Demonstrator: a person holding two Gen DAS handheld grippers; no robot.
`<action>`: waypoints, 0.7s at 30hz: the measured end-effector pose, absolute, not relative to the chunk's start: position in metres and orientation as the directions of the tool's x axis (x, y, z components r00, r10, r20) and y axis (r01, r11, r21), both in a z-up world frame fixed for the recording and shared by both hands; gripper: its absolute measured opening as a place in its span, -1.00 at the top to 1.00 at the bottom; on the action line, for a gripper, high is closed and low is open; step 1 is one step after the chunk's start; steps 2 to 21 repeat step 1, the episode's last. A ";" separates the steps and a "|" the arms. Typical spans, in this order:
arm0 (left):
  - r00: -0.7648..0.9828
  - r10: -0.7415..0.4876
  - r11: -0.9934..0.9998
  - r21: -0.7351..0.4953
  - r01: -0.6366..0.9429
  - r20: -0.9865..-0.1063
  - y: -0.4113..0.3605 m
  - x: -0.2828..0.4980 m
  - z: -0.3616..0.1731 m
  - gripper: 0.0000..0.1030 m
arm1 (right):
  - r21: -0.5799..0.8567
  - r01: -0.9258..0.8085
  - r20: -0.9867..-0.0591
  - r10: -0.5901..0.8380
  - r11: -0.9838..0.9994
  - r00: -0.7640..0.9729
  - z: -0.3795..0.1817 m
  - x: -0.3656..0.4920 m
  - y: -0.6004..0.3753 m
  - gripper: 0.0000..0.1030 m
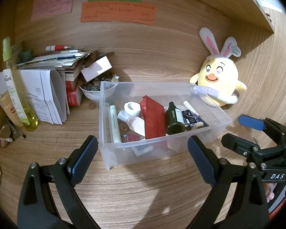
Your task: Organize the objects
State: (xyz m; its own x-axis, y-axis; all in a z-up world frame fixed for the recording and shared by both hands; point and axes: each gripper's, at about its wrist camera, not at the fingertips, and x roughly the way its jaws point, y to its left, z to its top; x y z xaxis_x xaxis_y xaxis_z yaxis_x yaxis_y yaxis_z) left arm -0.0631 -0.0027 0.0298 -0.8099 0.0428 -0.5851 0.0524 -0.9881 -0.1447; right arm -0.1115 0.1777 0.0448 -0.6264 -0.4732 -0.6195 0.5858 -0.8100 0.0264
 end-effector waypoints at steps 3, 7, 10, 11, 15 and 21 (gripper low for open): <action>-0.809 0.043 -0.988 -0.146 0.053 -0.587 -0.003 -0.063 0.029 -0.87 | 0.027 0.585 -0.620 -0.473 -0.811 -0.627 0.045 -0.111 0.178 -0.71; -0.809 0.043 -0.988 -0.146 0.053 -0.587 -0.003 -0.063 0.029 -0.87 | 0.027 0.585 -0.620 -0.473 -0.811 -0.627 0.045 -0.111 0.178 -0.71; -0.809 0.043 -0.988 -0.146 0.053 -0.587 -0.003 -0.063 0.029 -0.87 | 0.027 0.585 -0.620 -0.473 -0.811 -0.627 0.045 -0.111 0.178 -0.71; -0.809 0.043 -0.988 -0.146 0.053 -0.587 -0.003 -0.063 0.029 -0.87 | 0.027 0.585 -0.620 -0.473 -0.811 -0.627 0.045 -0.111 0.178 -0.71; -0.809 0.043 -0.988 -0.146 0.053 -0.587 -0.003 -0.063 0.029 -0.87 | 0.027 0.585 -0.620 -0.473 -0.811 -0.627 0.045 -0.111 0.178 -0.71; -0.809 0.043 -0.988 -0.146 0.053 -0.587 -0.003 -0.063 0.029 -0.87 | 0.027 0.585 -0.620 -0.473 -0.811 -0.627 0.045 -0.111 0.178 -0.71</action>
